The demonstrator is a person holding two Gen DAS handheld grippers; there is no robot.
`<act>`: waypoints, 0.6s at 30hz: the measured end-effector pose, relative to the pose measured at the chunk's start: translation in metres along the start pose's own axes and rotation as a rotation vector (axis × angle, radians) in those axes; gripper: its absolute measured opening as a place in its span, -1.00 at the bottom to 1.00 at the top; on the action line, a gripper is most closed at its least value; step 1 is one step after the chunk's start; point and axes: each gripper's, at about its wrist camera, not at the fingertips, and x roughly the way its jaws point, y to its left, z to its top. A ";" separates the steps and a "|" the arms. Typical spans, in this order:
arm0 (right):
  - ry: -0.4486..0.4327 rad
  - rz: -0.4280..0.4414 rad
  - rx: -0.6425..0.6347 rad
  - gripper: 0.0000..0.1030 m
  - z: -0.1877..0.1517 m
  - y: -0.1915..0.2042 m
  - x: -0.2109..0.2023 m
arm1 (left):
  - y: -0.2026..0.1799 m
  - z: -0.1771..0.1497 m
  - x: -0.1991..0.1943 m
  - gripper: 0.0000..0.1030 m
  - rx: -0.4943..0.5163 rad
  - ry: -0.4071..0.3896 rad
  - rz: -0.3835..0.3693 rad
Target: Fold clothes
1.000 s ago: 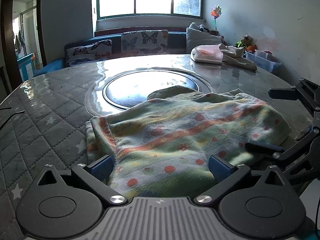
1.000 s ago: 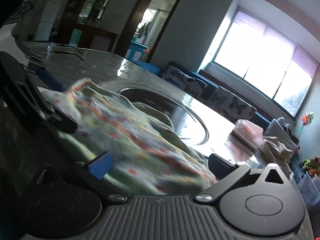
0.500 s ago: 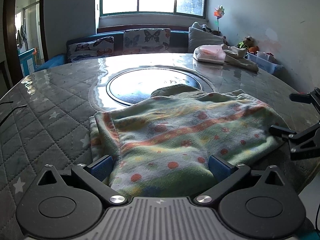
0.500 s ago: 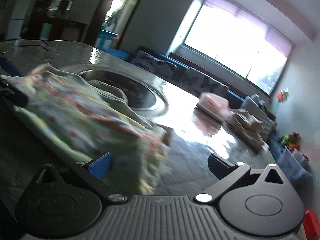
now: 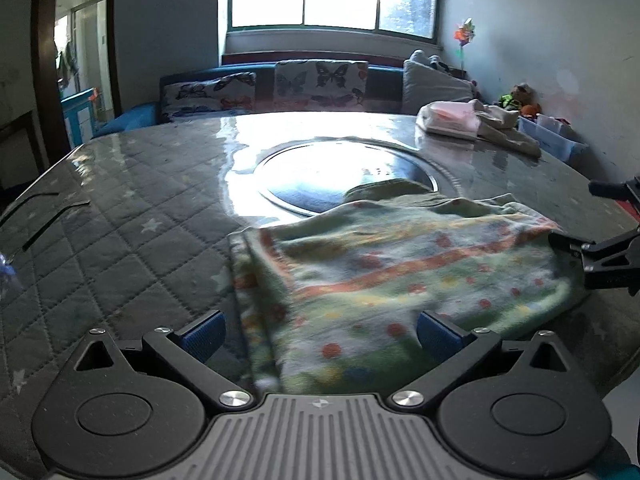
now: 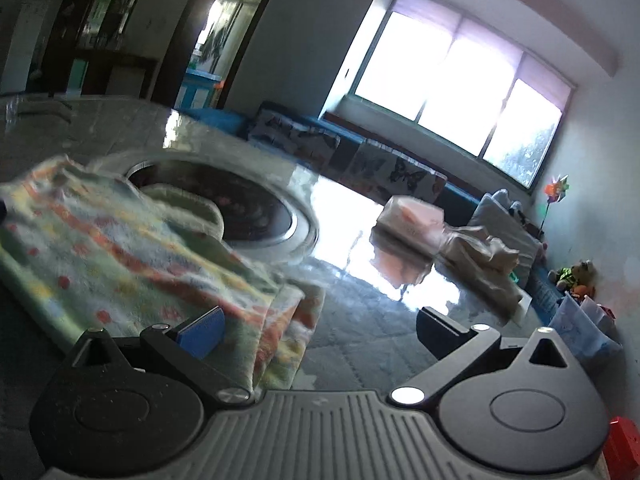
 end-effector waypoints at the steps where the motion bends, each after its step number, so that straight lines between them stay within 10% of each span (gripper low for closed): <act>1: 0.015 0.003 -0.002 1.00 -0.002 0.000 0.003 | 0.003 -0.001 0.001 1.00 -0.007 0.004 0.006; 18: 0.049 -0.007 0.020 1.00 -0.003 -0.012 0.011 | 0.034 -0.003 0.001 1.00 -0.047 0.021 0.103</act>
